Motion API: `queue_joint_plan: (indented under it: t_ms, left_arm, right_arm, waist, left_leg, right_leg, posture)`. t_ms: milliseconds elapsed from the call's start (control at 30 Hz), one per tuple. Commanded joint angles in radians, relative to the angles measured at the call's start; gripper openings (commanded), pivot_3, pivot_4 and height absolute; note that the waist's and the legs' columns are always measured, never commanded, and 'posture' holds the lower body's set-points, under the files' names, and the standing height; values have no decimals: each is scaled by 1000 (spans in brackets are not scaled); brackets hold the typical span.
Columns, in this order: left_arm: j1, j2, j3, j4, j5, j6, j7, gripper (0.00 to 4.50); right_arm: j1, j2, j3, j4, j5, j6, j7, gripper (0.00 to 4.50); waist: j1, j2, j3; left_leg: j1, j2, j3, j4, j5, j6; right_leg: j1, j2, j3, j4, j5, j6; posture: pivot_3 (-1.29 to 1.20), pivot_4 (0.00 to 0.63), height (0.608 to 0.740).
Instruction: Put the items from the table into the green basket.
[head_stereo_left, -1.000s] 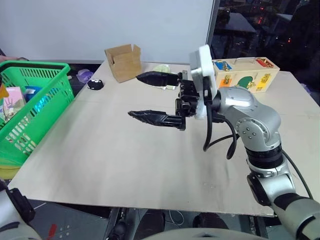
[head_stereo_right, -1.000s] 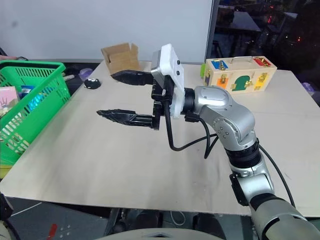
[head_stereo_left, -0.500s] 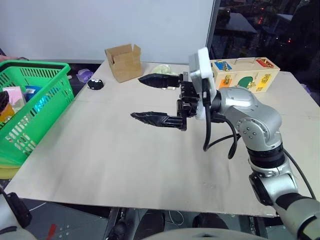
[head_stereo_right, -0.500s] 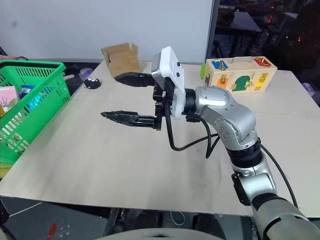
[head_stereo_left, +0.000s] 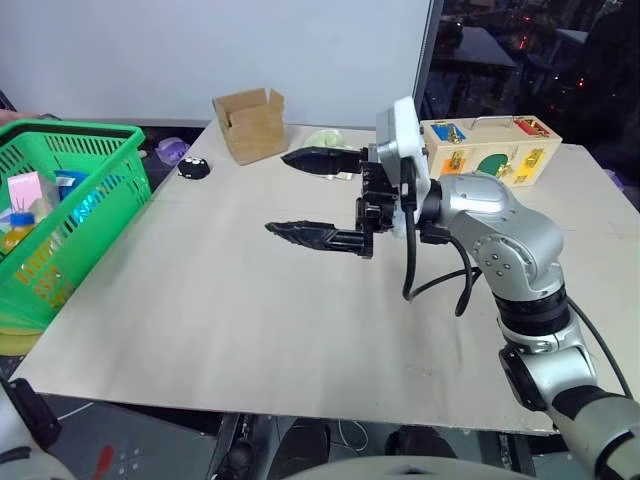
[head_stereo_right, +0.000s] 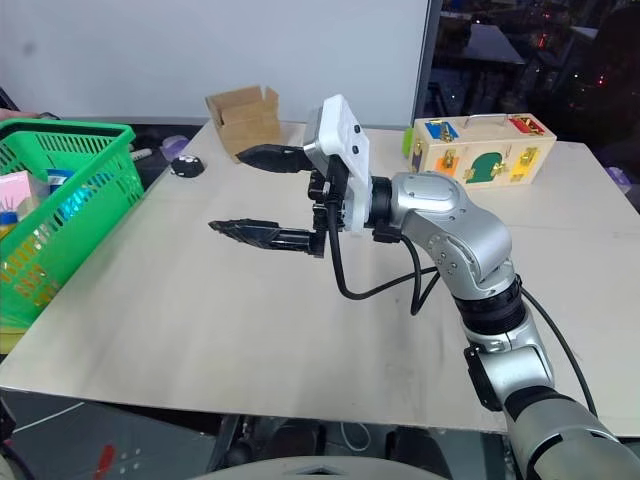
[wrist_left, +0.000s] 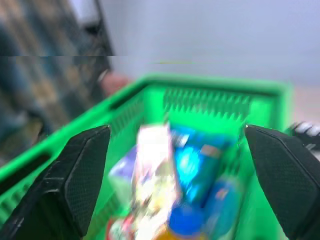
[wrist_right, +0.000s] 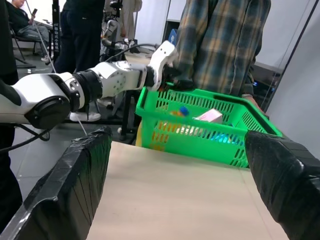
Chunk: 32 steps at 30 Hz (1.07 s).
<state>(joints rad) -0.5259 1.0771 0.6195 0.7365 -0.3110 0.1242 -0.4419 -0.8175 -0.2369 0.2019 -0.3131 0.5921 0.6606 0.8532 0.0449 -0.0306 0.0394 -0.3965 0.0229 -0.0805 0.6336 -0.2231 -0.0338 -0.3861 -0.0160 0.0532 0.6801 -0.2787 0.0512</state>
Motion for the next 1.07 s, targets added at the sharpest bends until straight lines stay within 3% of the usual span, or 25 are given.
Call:
queue_joint_plan:
  t_ms: [33, 133, 200, 333, 500, 600, 733, 900, 1067]
  left_arm:
    - [7, -39, 23, -252, -103, 64, -38, 4421]
    - [103, -162, -57, -668, -281, 266, -70, 4421]
    - [139, -235, -120, -821, -315, 337, -40, 4421]
    - [162, -355, -247, -958, -323, 425, 4, 4421]
    - [225, -446, -355, -1085, -388, 561, 5, 4421]
    - [306, -440, -386, -1179, -434, 621, -35, 4421]
    - [432, -363, -360, -1222, -453, 645, -144, 4421]
    - [532, -285, -331, -1273, -452, 638, -229, 4421]
    - [547, -277, -283, -1271, -461, 641, -230, 4421]
  right_arm:
    - [30, -50, -31, 1, -74, -29, -67, 4500]
    - [170, -124, -106, -27, -199, -16, -242, 4500]
    - [246, -145, -120, -59, -270, 4, -346, 4500]
    - [341, -124, -158, -125, -336, 62, -502, 4500]
    - [472, -175, -204, -230, -356, 99, -531, 4500]
    - [572, -235, -236, -284, -351, 117, -502, 4500]
    - [703, -335, -309, -320, -273, 145, -390, 4500]
    - [762, -426, -357, -287, -235, 107, -293, 4500]
    - [774, -468, -389, -239, -218, 67, -242, 4500]
  waist:
    - [-2, 1, 0]
    - [25, -4, -3]
    - [36, -5, -4]
    - [18, 3, -1]
    - [-28, 5, -1]
    - [-53, 6, -1]
    - [-62, 7, 0]
    - [-62, 10, 3]
    - [-61, 10, 4]
  left_leg:
    - [0, 0, 0, 0, 0, 0]
    - [0, 0, -1, -1, 0, 0]
    - [0, -3, -1, 0, 0, 0]
    - [3, -4, 2, 2, 0, 0]
    - [7, 0, 3, 0, 0, 0]
    - [6, -1, 5, 0, 0, 1]
    - [8, -1, 7, 0, -1, 1]
    - [15, 0, 13, 0, -1, 2]
    - [16, 0, 18, 0, -1, 2]
  right_leg:
    - [0, 0, 0, 0, 0, 0]
    - [2, -2, -1, -2, 0, 0]
    - [5, -5, -1, -5, 0, 0]
    - [5, -4, 4, -1, 0, 0]
    - [6, 1, 7, -1, 0, 0]
    - [5, 1, 9, -2, 0, 0]
    - [6, 0, 11, -3, -1, 0]
    - [9, 1, 17, -3, -5, 0]
    - [10, 0, 20, -4, -5, 1]
  posture:
    - [181, 0, 740]
    - [181, 0, 740]
    - [149, 0, 740]
    - [95, 0, 740]
    - [57, 0, 740]
    - [41, 0, 740]
    - [27, 0, 740]
    - [30, 0, 740]
    - [49, 0, 740]
